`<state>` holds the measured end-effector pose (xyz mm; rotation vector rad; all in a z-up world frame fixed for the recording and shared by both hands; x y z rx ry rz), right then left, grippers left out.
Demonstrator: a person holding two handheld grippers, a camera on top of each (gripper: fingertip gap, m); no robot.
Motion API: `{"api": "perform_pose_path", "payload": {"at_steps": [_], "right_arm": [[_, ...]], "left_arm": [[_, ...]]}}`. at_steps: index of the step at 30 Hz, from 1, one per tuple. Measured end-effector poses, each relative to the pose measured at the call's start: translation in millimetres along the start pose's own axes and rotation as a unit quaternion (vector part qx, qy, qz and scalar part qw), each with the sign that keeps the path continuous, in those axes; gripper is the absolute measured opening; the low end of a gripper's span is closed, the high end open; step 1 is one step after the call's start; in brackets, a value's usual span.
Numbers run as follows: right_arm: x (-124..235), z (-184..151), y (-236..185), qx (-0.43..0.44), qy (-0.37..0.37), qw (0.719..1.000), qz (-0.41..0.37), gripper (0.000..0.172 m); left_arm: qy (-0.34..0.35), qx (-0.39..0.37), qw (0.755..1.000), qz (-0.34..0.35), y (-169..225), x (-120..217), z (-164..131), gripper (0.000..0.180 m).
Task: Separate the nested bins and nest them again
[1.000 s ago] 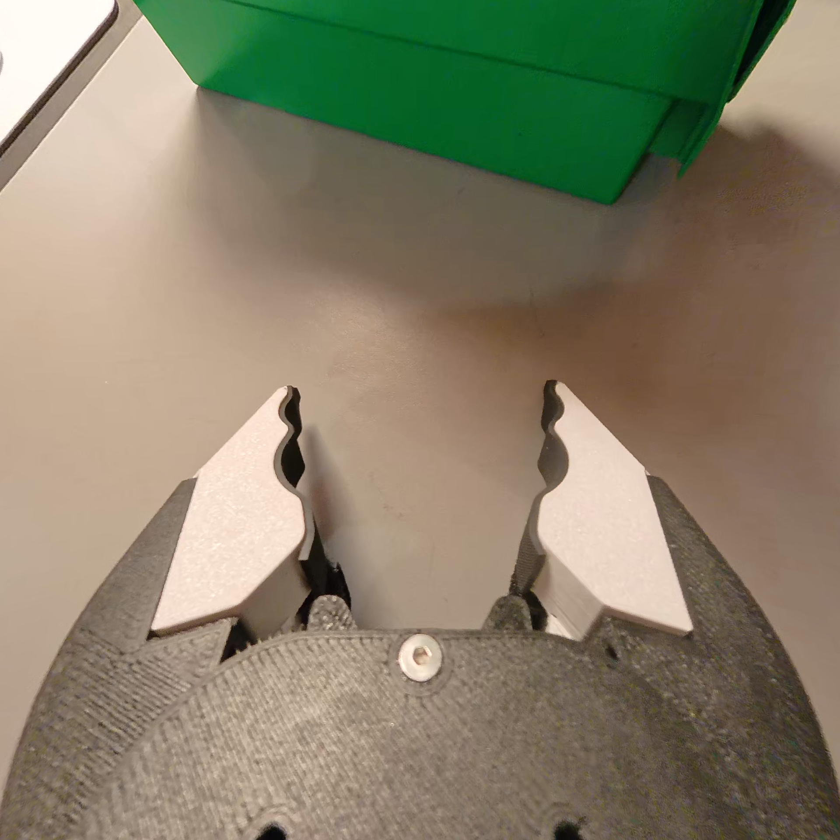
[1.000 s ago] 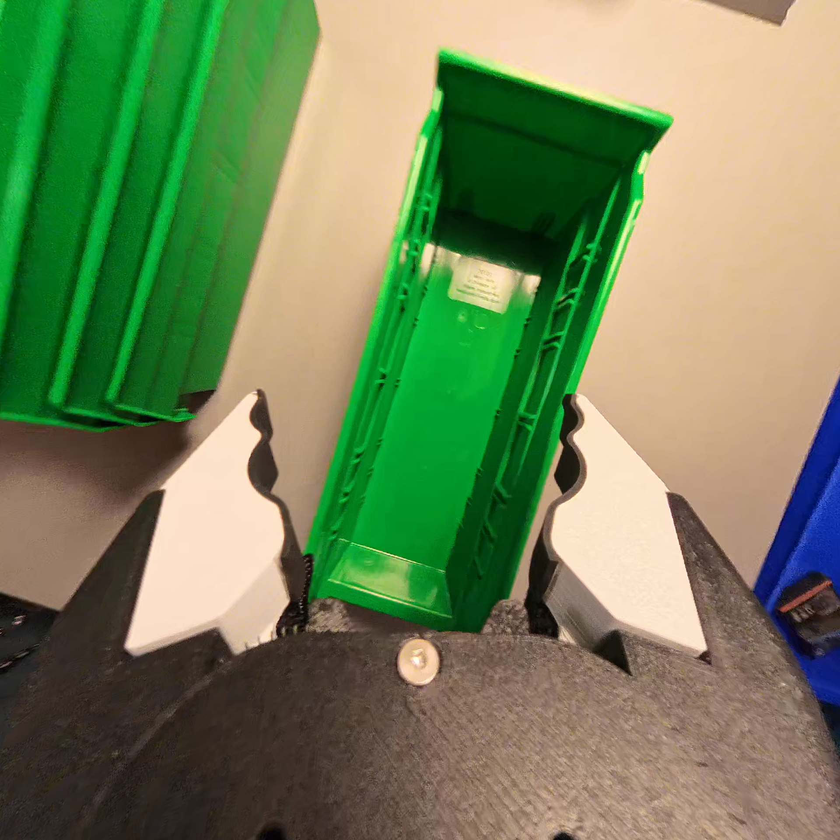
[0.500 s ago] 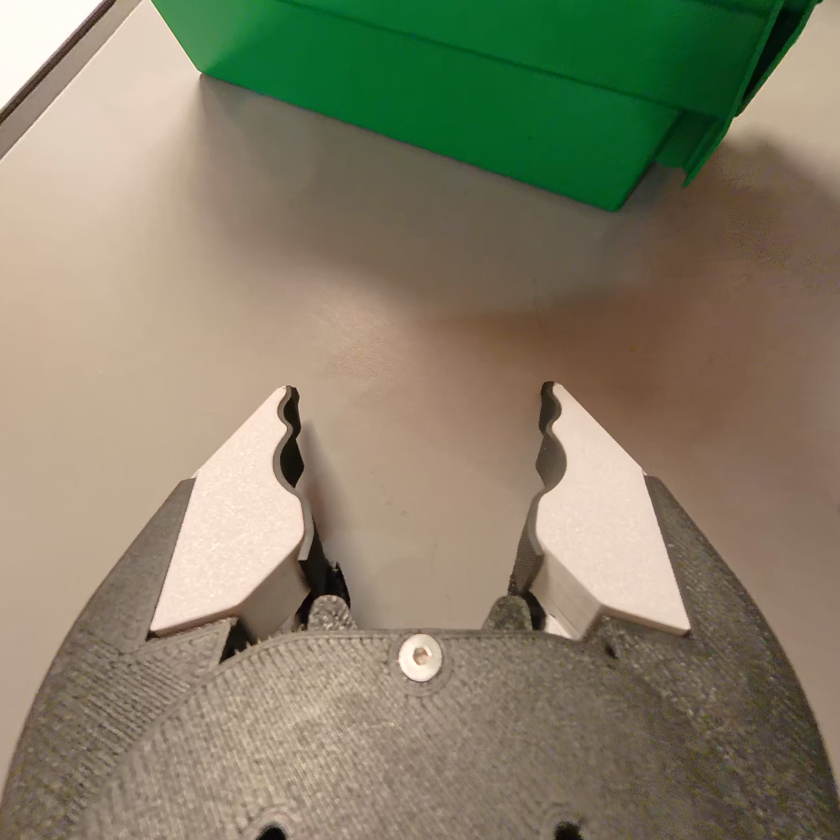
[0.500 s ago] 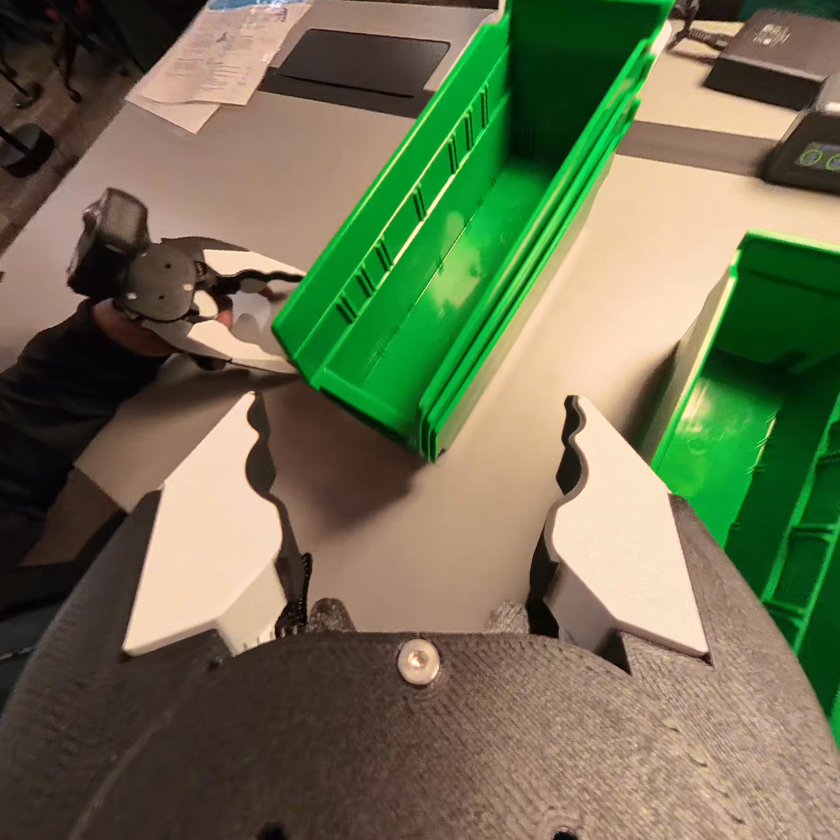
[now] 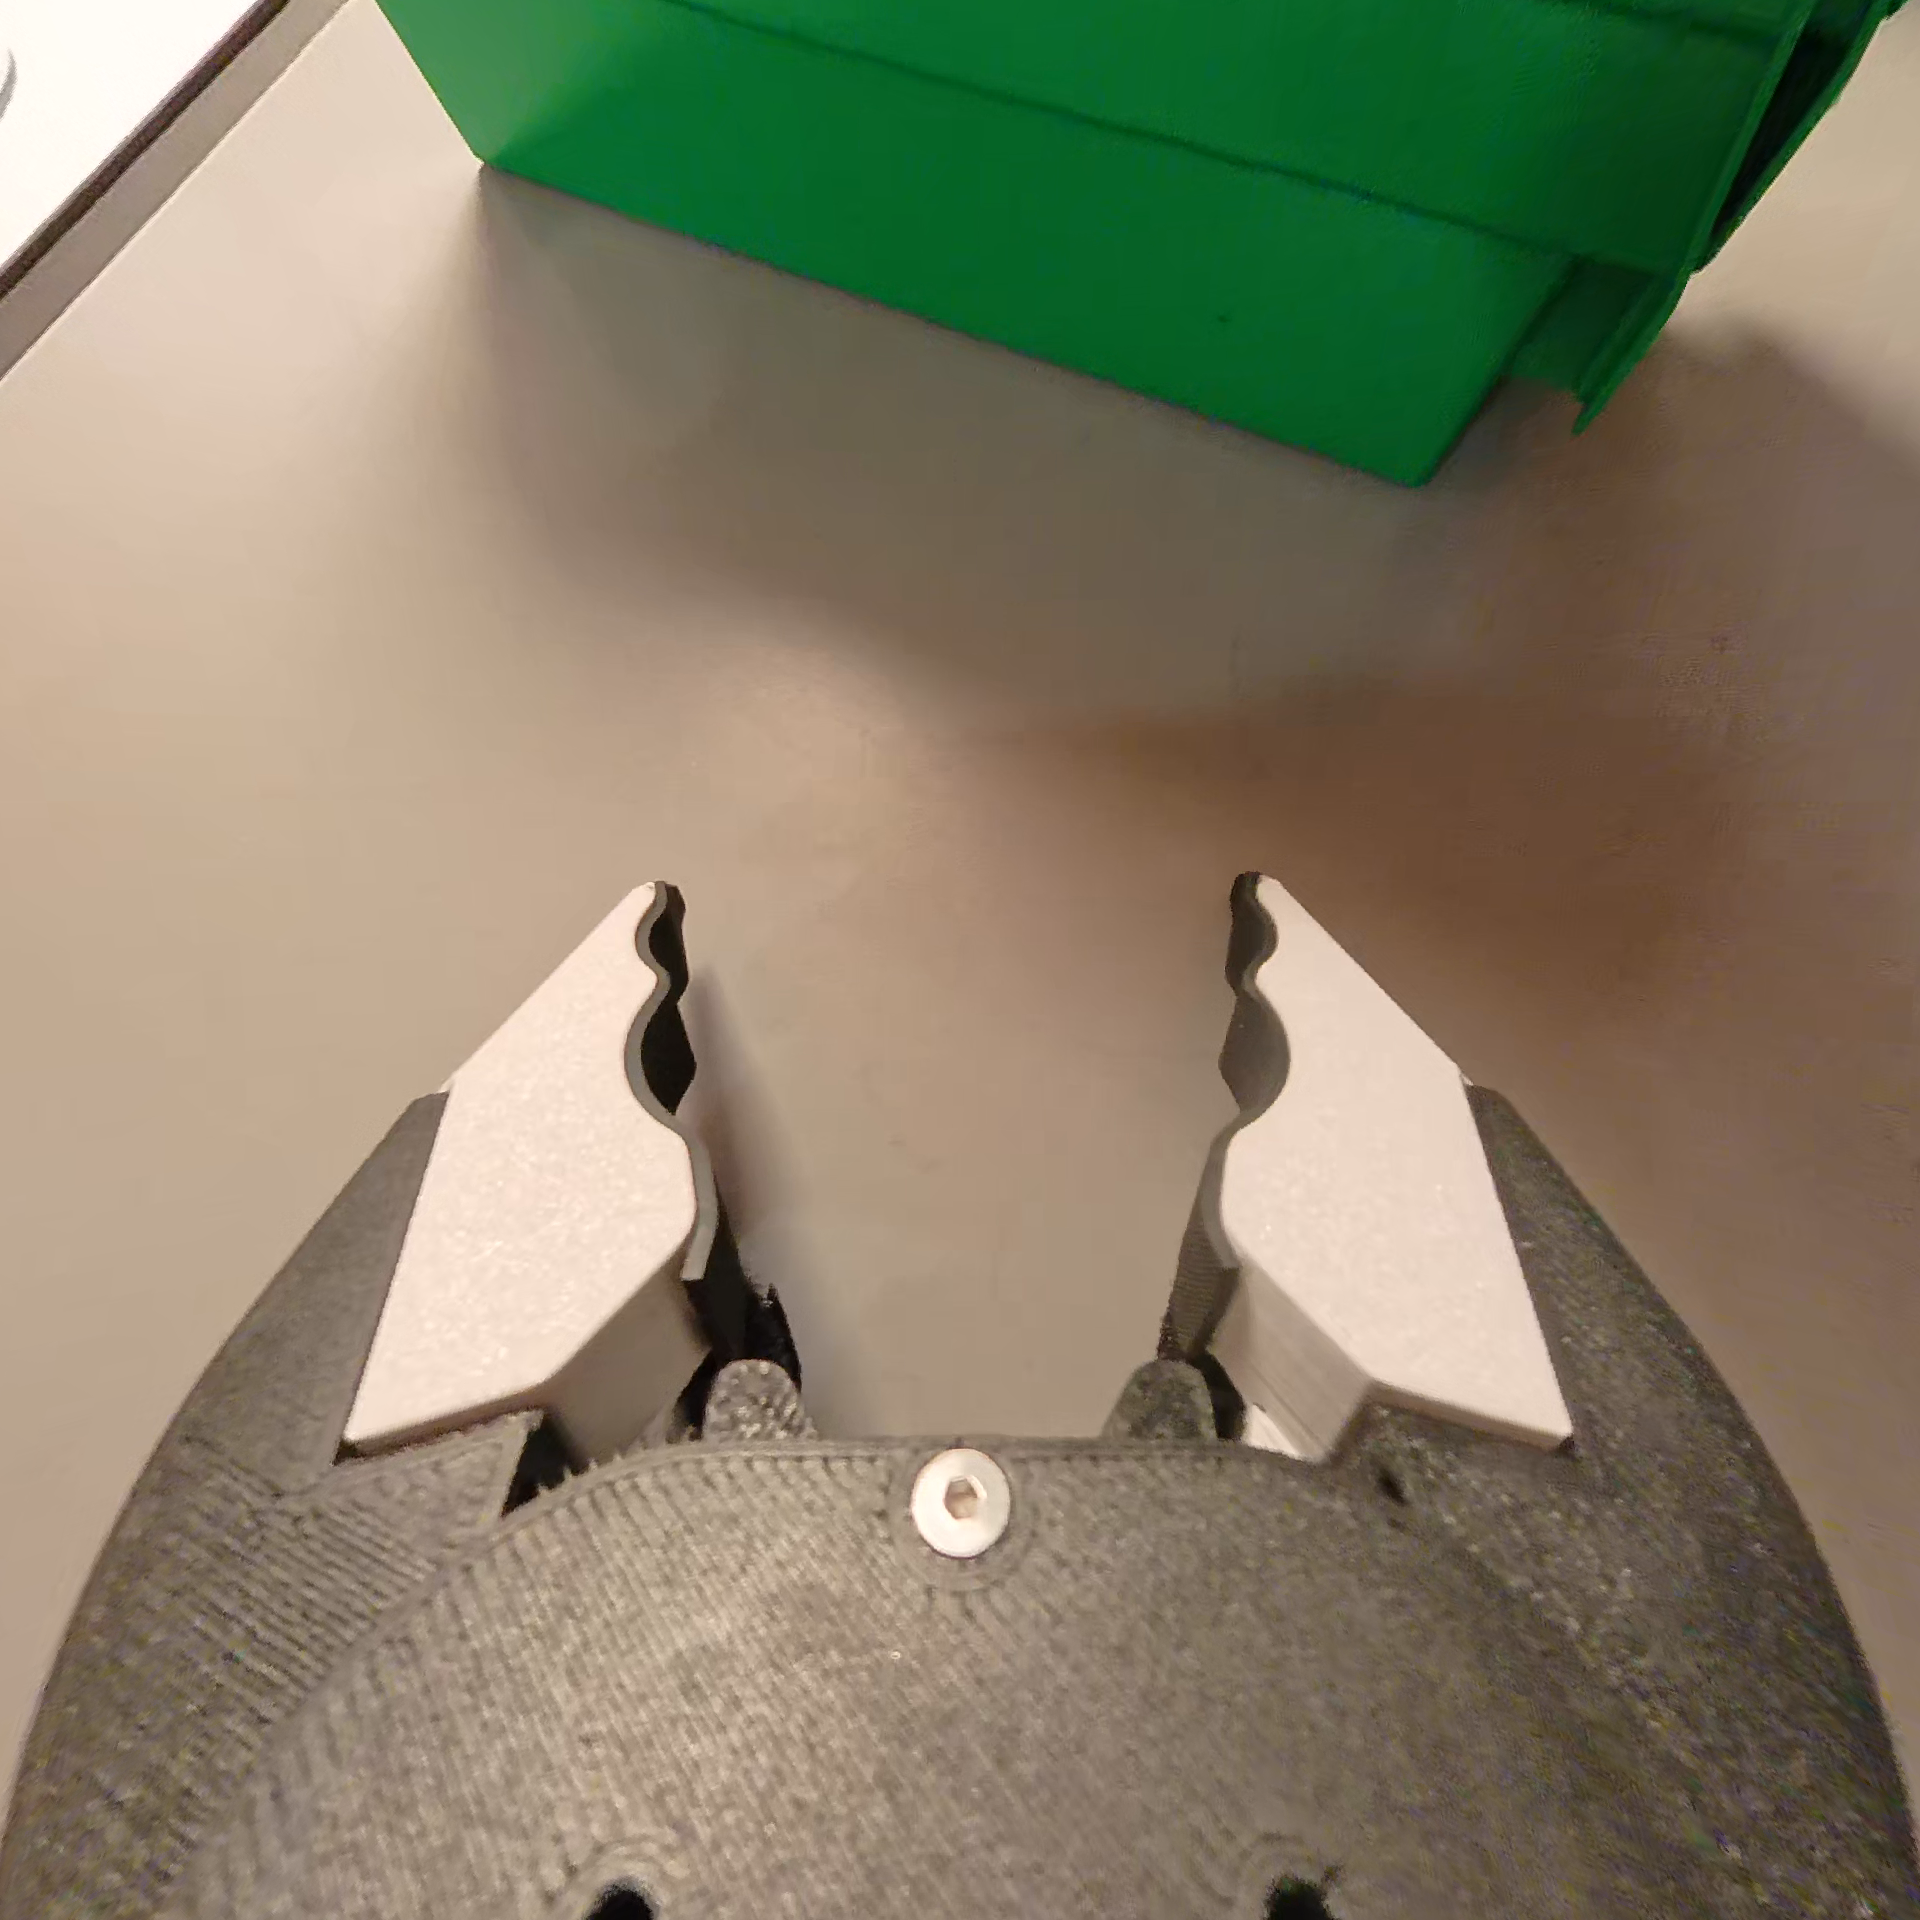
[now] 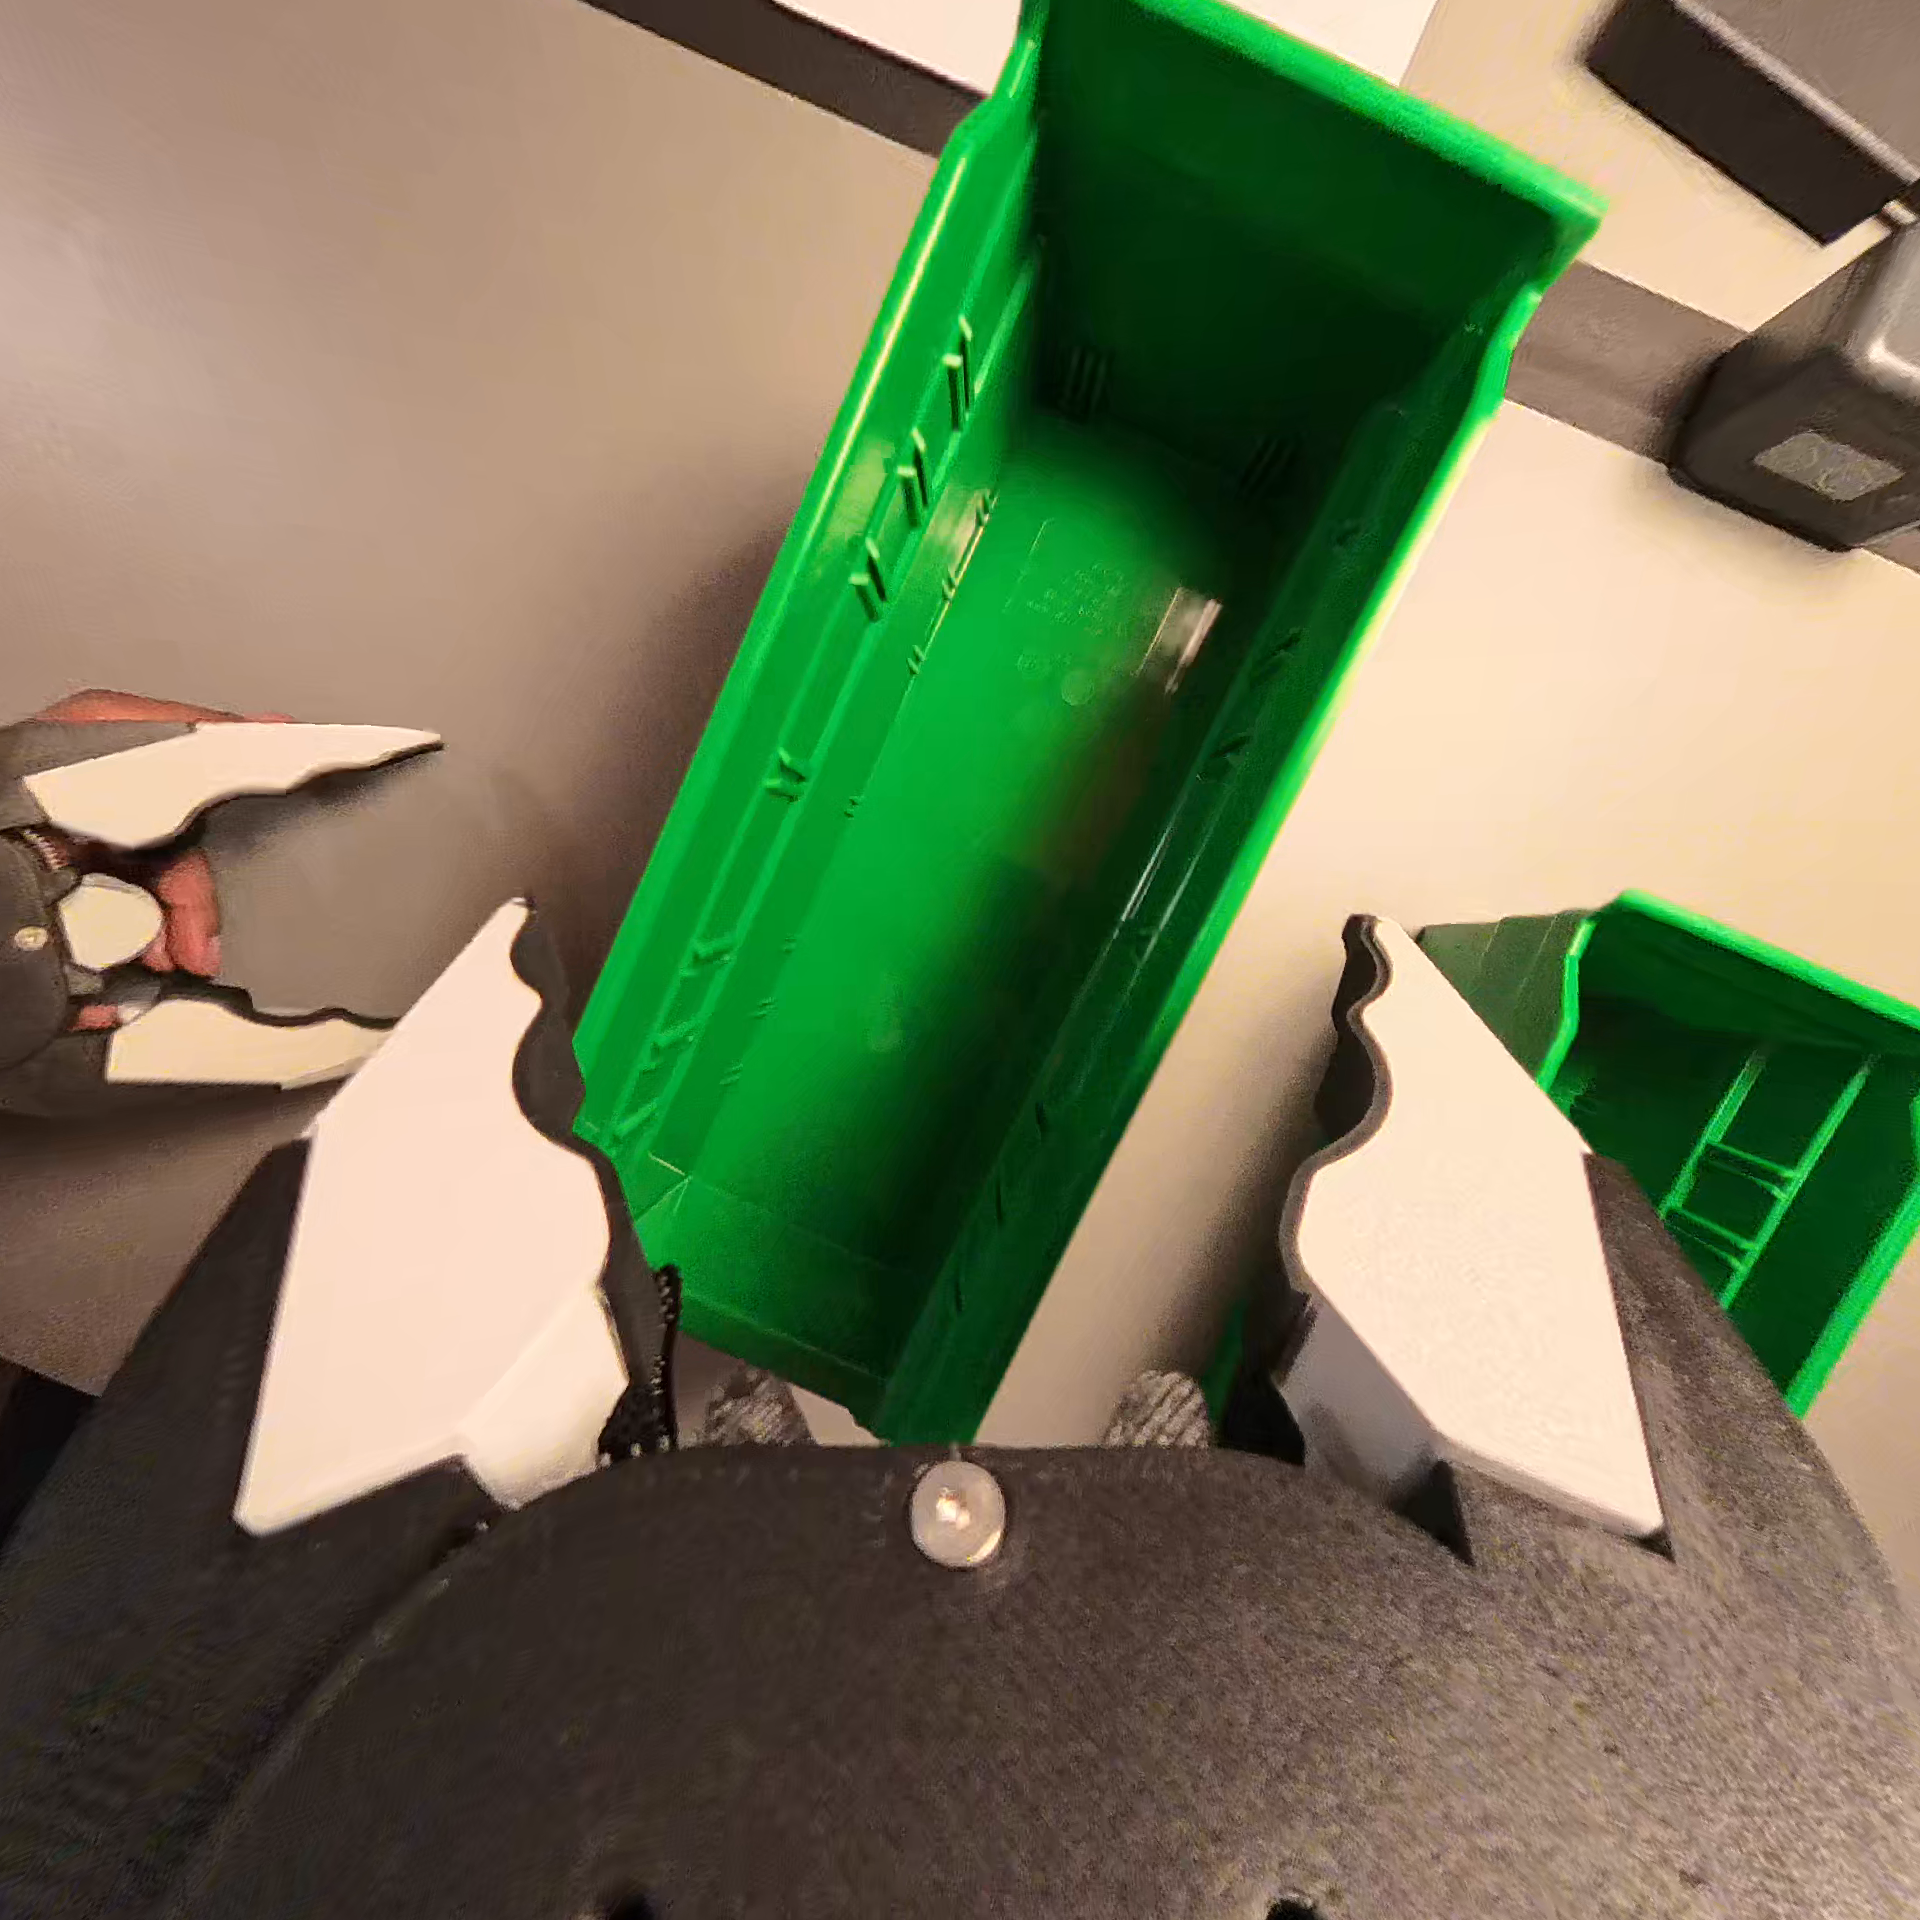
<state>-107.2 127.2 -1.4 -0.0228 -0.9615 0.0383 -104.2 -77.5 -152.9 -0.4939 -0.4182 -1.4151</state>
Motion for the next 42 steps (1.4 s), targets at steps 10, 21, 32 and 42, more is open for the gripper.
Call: {"api": "perform_pose_path", "payload": {"at_steps": [10,21,32,42], "right_arm": [[-29.6,-1.4,-1.4,-0.008,-0.065,0.997,-0.043,0.146],[-35.6,-4.9,-0.8,-0.028,-0.073,0.996,-0.03,0.126],[-29.2,-6.3,-2.3,-0.019,-0.081,0.996,-0.013,0.116],[-12.8,1.5,-2.5,-0.015,-0.065,0.998,-0.007,0.114]], "left_arm": [[0.002,0.002,1.0,-0.001,-0.4,0.1,0.0,0.103],[0.001,0.004,1.0,-0.002,-0.8,-0.2,-0.2,0.103],[0.002,0.008,1.0,-0.003,-1.6,-0.2,-0.2,0.103],[0.003,0.008,1.0,-0.003,-1.7,-0.1,0.0,0.103]]}}
Point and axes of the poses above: each gripper's, where its closed fingertips meet, x back along the fingers, z out of its top, y = z × x across the jaws, the point moved 3 cm from there along x, back along the fingers, and after that the axes turned 8 degrees about y, right-handed, at the moved point
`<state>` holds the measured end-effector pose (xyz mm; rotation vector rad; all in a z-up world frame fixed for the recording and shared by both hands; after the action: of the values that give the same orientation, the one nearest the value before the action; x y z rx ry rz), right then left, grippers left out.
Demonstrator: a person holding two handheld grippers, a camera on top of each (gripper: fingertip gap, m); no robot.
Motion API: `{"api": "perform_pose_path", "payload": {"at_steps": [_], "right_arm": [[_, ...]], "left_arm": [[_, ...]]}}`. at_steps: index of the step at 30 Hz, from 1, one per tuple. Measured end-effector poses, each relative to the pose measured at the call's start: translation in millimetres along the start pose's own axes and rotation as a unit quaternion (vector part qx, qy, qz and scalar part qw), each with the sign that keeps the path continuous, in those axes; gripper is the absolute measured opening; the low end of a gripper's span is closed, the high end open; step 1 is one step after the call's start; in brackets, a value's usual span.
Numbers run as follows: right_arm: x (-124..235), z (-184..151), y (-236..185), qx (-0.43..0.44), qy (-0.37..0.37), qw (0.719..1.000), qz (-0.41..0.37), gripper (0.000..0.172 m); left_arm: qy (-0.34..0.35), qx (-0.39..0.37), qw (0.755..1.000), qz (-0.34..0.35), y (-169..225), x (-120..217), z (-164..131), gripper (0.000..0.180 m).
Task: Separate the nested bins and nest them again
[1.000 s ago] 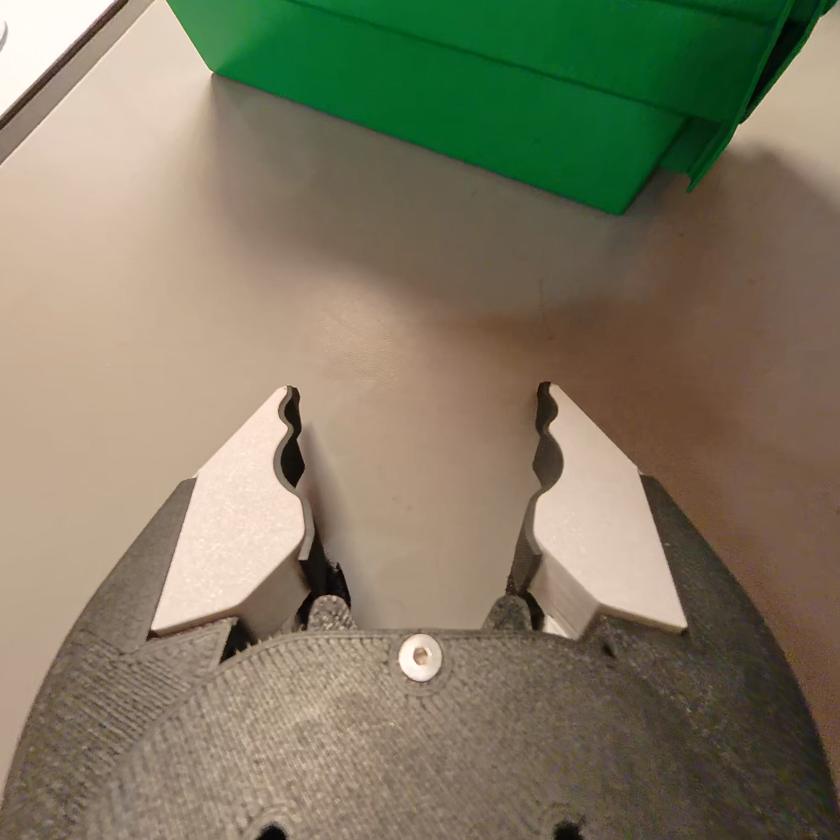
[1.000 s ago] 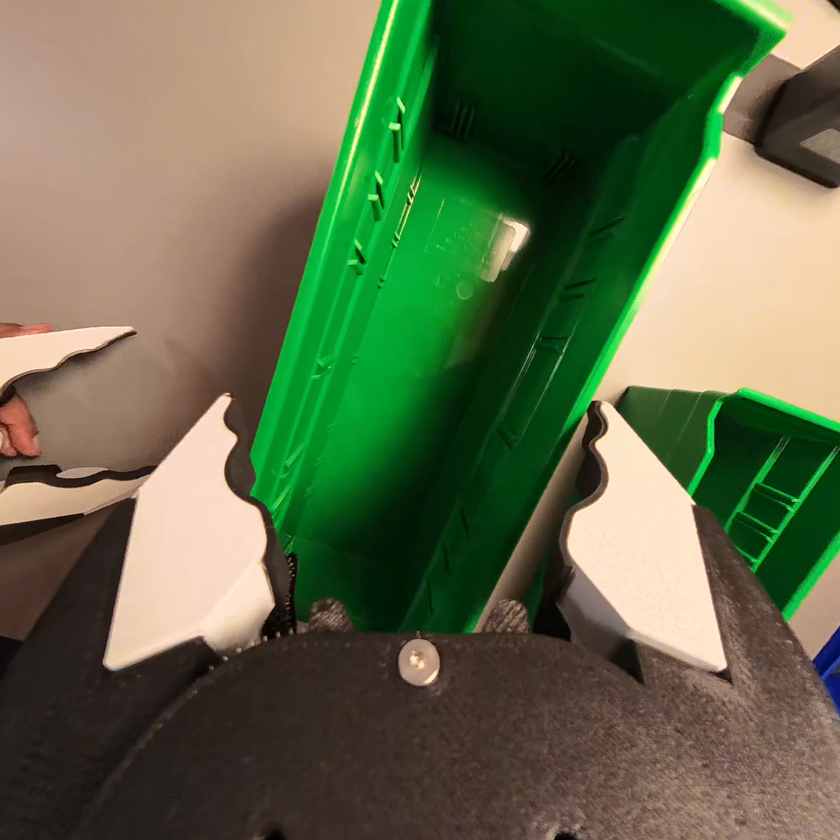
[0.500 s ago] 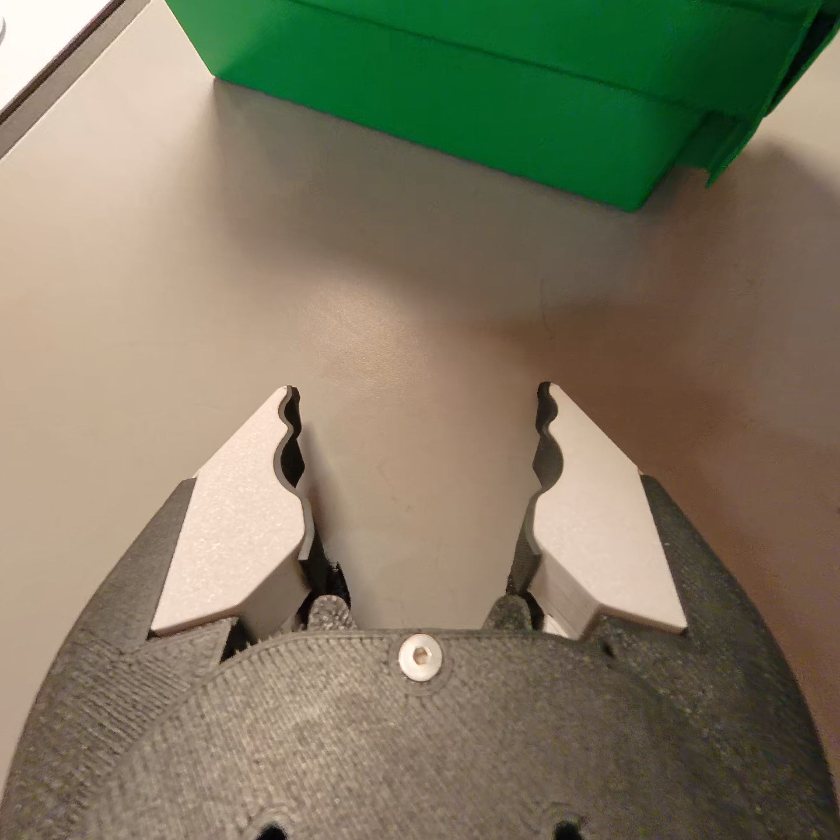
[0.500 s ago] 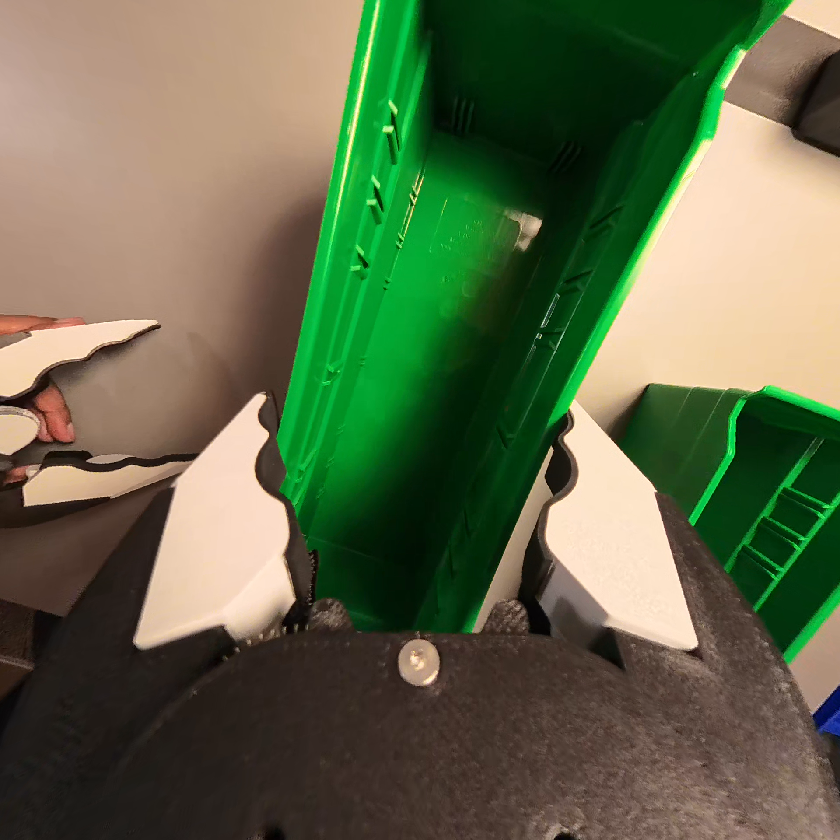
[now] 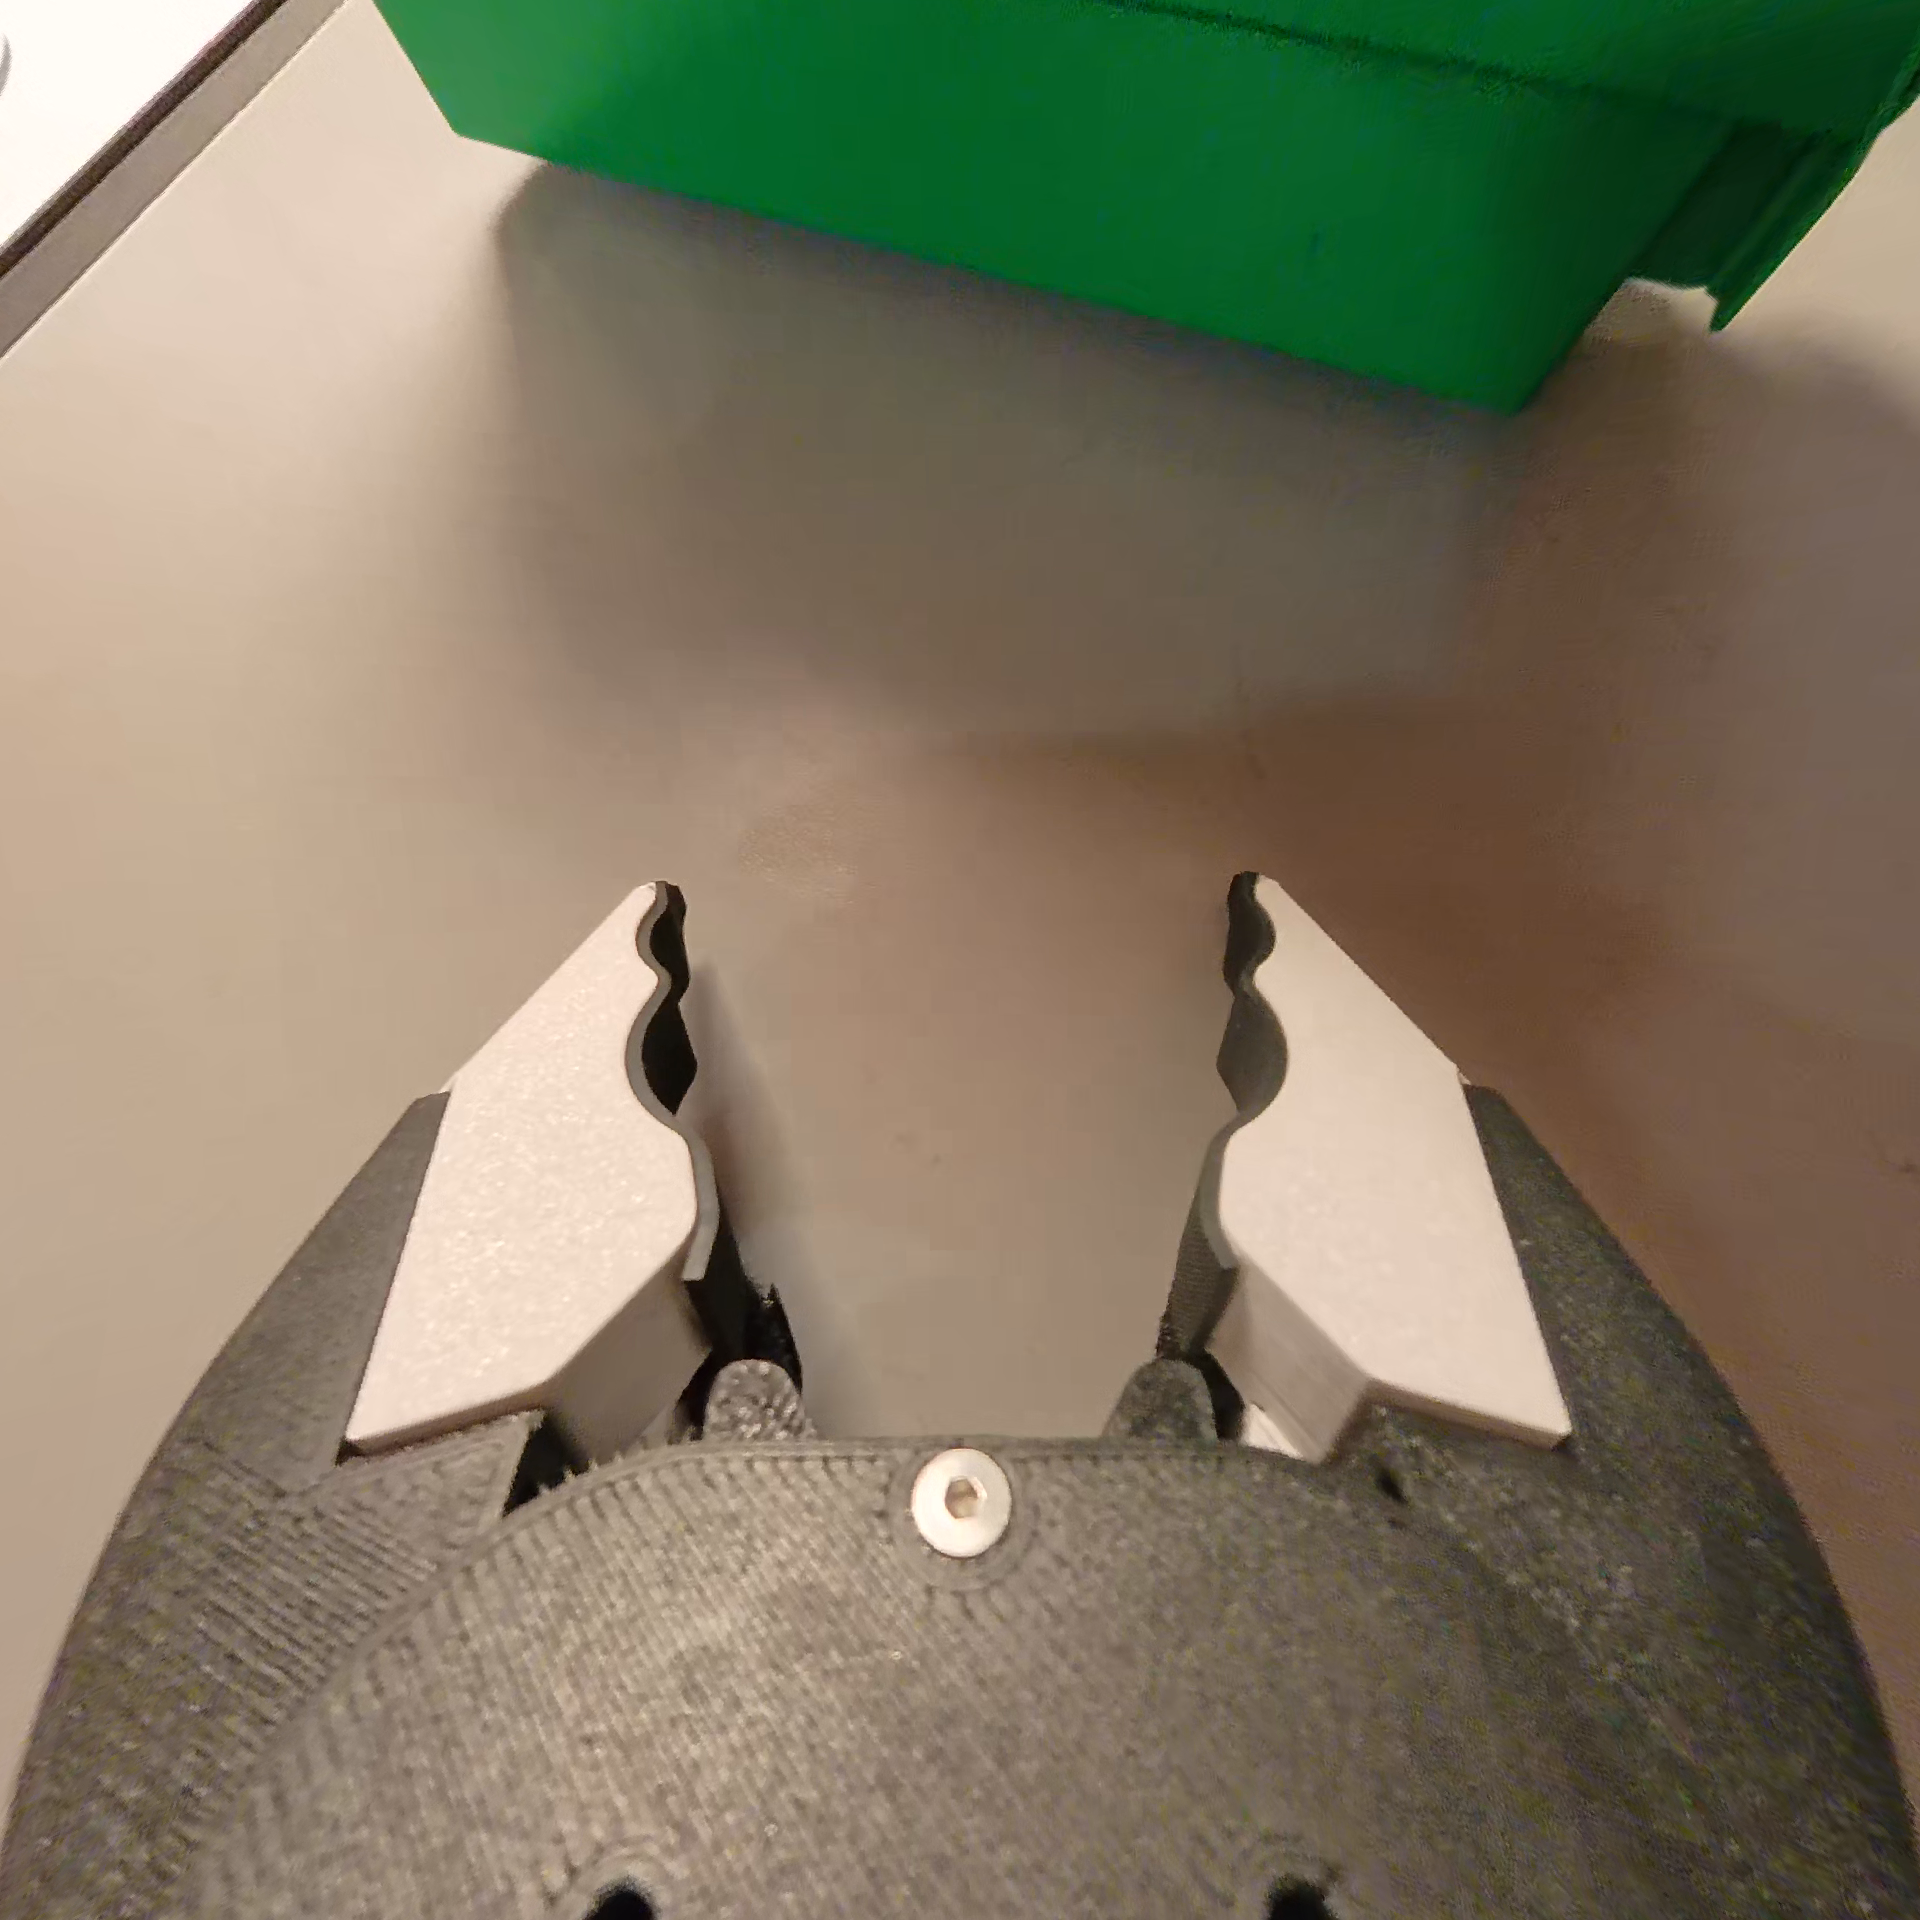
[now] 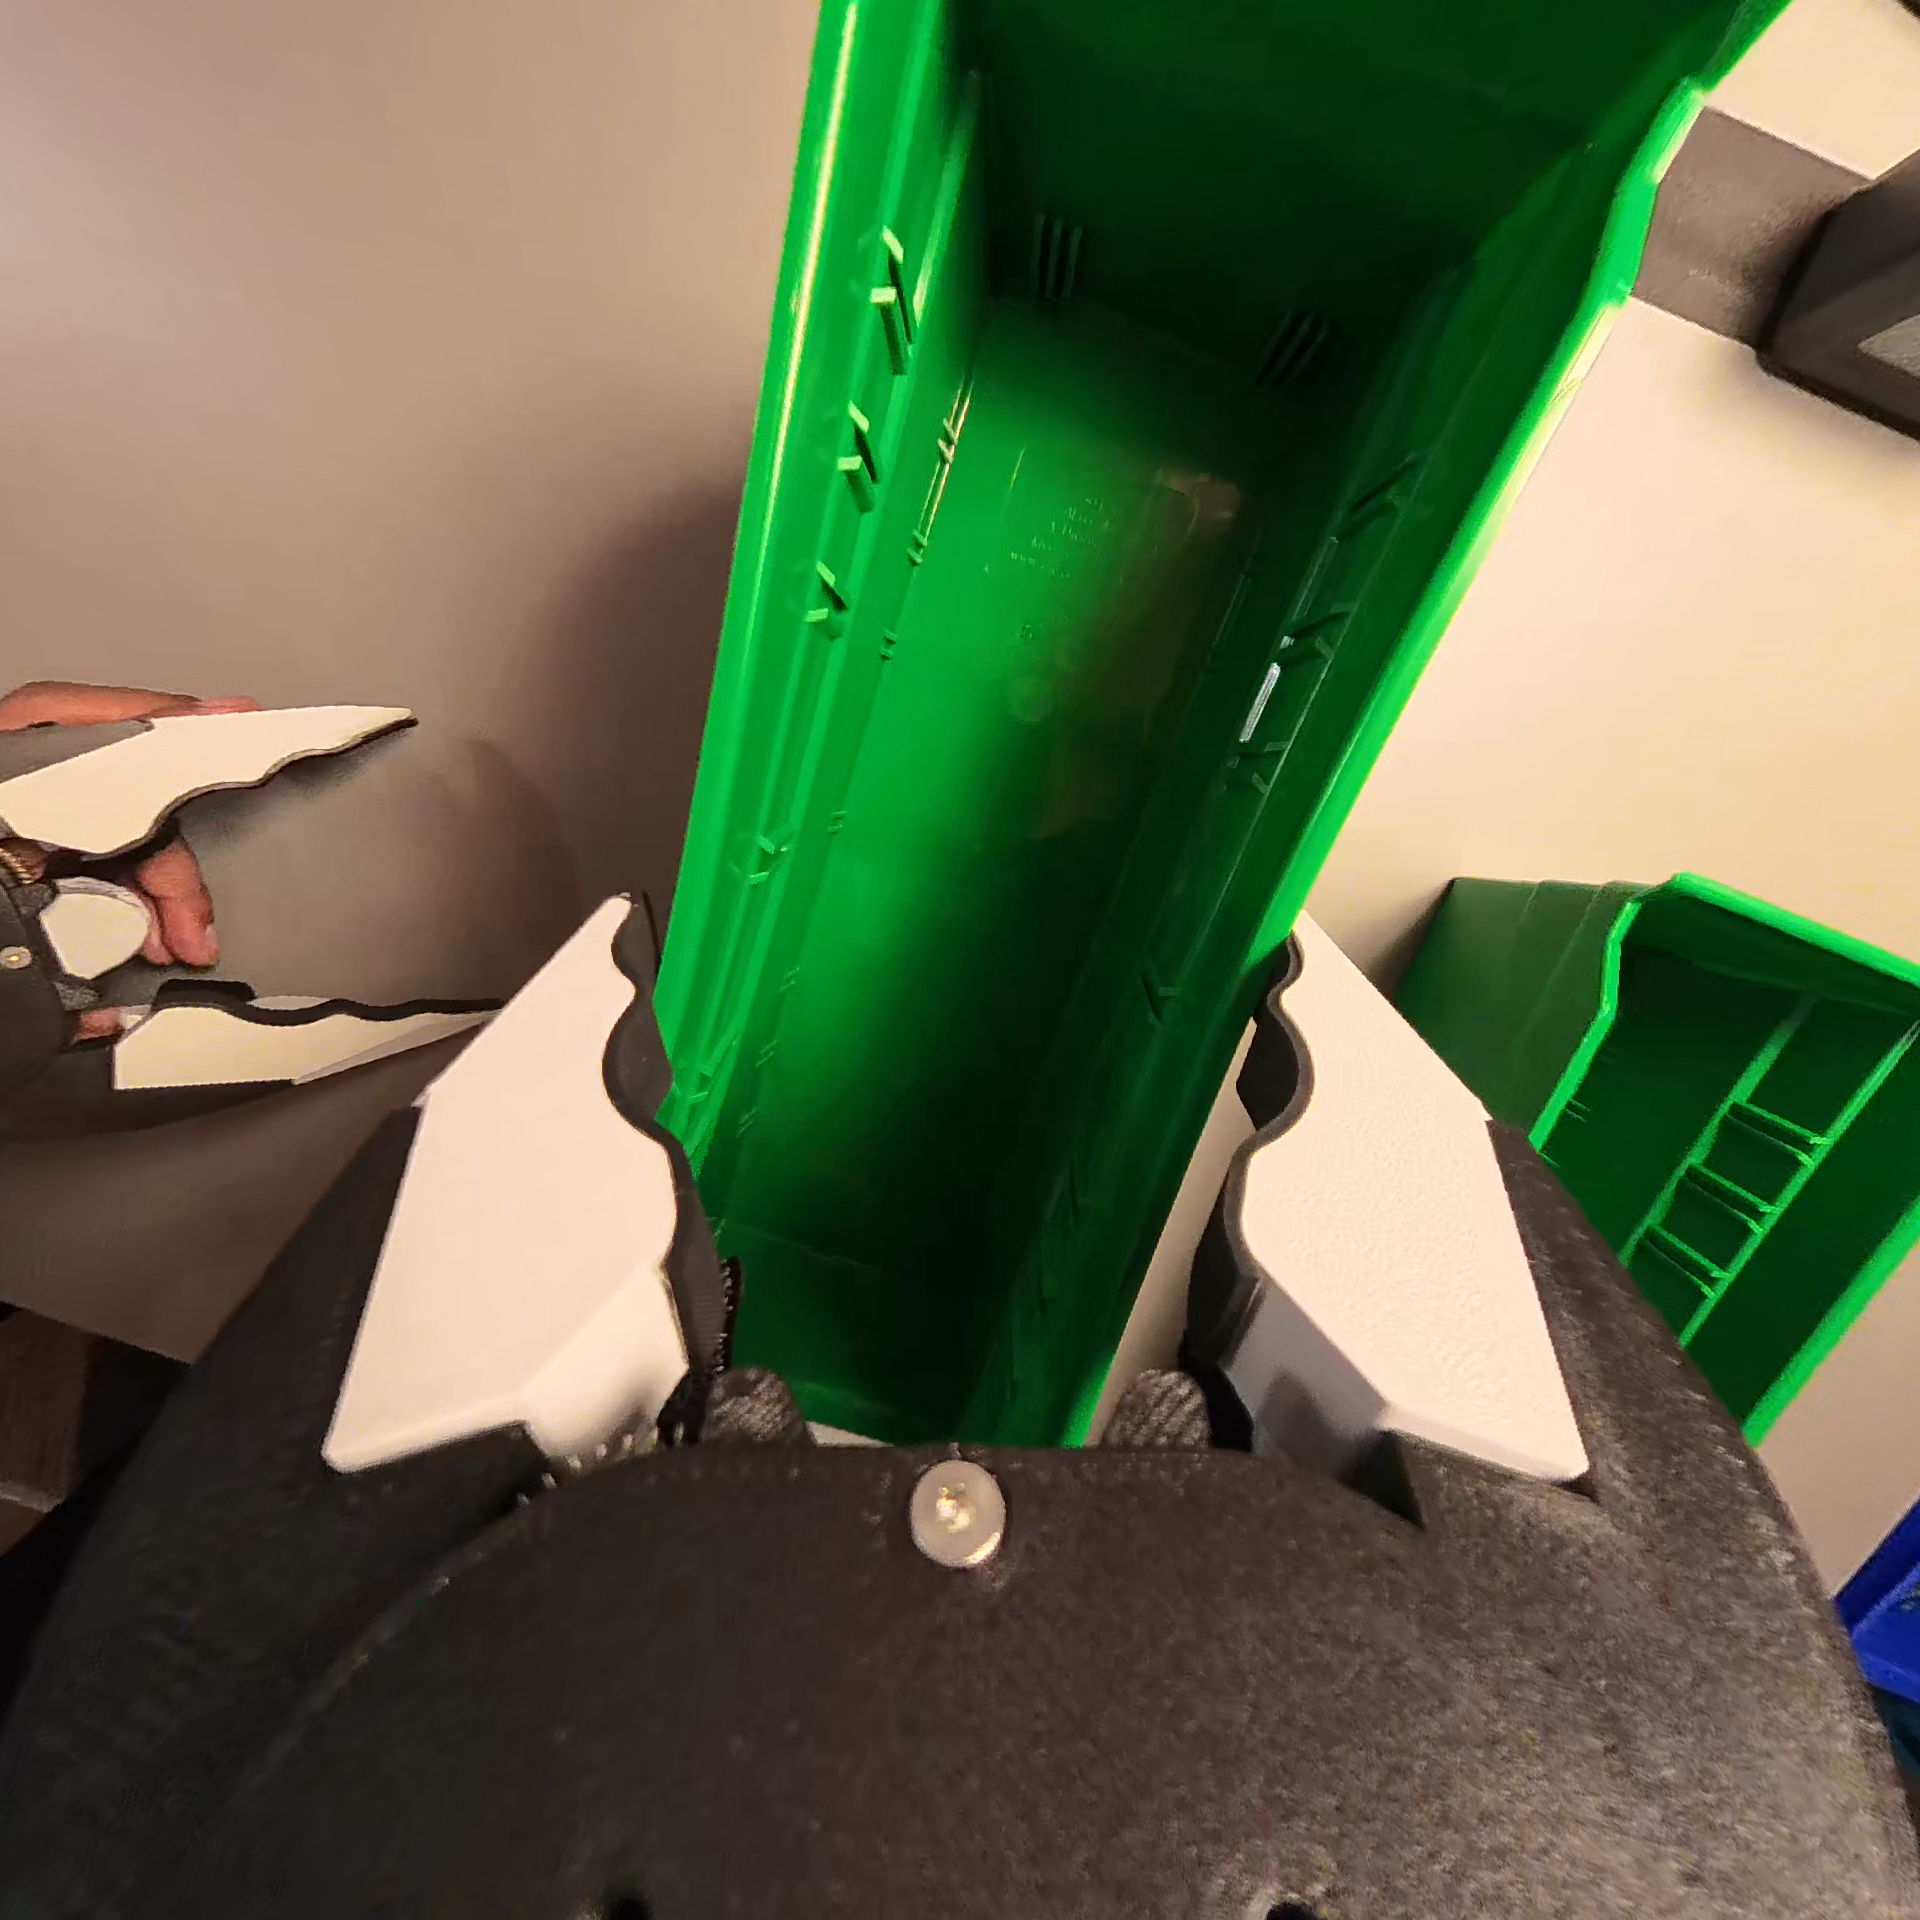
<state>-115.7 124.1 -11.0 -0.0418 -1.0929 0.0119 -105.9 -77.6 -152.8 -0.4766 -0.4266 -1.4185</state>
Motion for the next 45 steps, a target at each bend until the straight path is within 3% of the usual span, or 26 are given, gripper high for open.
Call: {"api": "perform_pose_path", "payload": {"at_steps": [8,15,21,24,29,36,41,45], "right_arm": [[18.5,7.3,0.5,0.006,0.014,1.0,-0.001,0.116],[62.7,23.8,-6.9,0.016,0.053,0.998,0.011,0.116],[120.7,44.7,-37.3,0.04,0.115,0.992,0.038,0.116],[128.9,47.6,-65.8,0.057,0.126,0.988,0.062,0.116],[101.0,43.1,-118.2,0.078,0.117,0.984,0.108,0.116],[20.1,22.3,-180.8,0.092,0.067,0.982,0.149,0.116],[-34.4,5.2,-203.9,0.091,0.034,0.983,0.157,0.117],[-61.8,-1.7,-212.4,0.082,0.037,0.984,0.156,0.122]], "left_arm": [[0.0,-0.001,1.0,0.0,0.2,0.2,-0.1,0.103],[0.012,0.017,1.0,-0.008,-1.5,2.4,2.3,0.103],[0.032,0.061,0.998,-0.009,-14.1,9.2,3.1,0.103],[0.044,0.09,0.995,0.0,-27.6,14.8,2.1,0.103],[0.058,0.135,0.988,0.043,-61.5,31.2,-7.4,0.103],[0.067,0.205,0.964,0.157,-125.1,64.5,-32.5,0.102],[0.072,0.241,0.947,0.198,-144.3,78.1,-41.5,0.099],[0.042,0.227,0.944,0.237,-151.9,82.8,-51.9,0.097]]}}
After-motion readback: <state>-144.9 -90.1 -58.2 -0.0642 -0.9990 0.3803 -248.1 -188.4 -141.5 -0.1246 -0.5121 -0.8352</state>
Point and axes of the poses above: each gripper's, where its closed fingertips meet, x back along the fingers, z out of its top, y = z × x across the jaws, the point moved 3 cm from there along x, back along the fingers, and after that the axes turned 8 degrees about y, right-handed, at the moved point
